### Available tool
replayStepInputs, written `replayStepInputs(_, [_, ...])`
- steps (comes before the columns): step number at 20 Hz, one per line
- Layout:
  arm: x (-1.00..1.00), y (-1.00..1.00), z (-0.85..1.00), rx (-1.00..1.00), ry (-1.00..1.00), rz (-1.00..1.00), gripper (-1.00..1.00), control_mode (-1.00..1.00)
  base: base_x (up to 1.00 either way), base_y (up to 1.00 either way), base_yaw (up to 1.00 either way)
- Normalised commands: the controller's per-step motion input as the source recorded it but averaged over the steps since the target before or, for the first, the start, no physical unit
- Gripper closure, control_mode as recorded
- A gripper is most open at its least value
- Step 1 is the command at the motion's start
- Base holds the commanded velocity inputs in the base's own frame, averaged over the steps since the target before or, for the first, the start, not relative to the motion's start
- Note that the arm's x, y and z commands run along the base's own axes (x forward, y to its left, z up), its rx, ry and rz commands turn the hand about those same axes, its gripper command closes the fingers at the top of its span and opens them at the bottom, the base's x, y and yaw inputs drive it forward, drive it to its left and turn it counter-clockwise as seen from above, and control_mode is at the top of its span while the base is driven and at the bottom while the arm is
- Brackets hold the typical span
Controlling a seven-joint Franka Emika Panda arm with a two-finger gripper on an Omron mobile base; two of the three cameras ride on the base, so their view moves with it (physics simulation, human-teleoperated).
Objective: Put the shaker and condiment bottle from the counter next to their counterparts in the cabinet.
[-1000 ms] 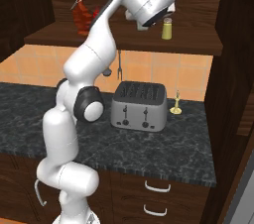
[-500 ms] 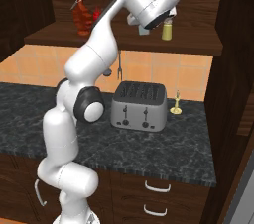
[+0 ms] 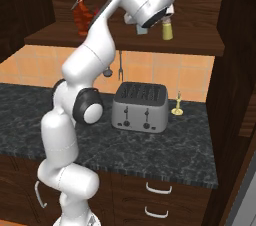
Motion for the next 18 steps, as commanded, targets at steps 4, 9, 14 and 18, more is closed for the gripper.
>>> replayStepInputs(4, [-0.04, 0.06, -0.22, -0.02, 0.00, -0.03, 1.00, -1.00, 0.00, 0.00, 0.00])
replayStepInputs(9, [-0.04, 0.00, -0.31, -0.03, 0.00, -0.01, 1.00, -1.00, 0.00, 0.00, 0.00])
replayStepInputs(14, [0.00, 0.00, -0.03, 0.00, 0.00, 0.00, 1.00, -1.00, 0.00, 0.00, 0.00])
replayStepInputs(18, [0.00, 0.00, 0.03, 0.00, -0.04, 0.00, 1.00, -1.00, 0.00, 0.00, 0.00])
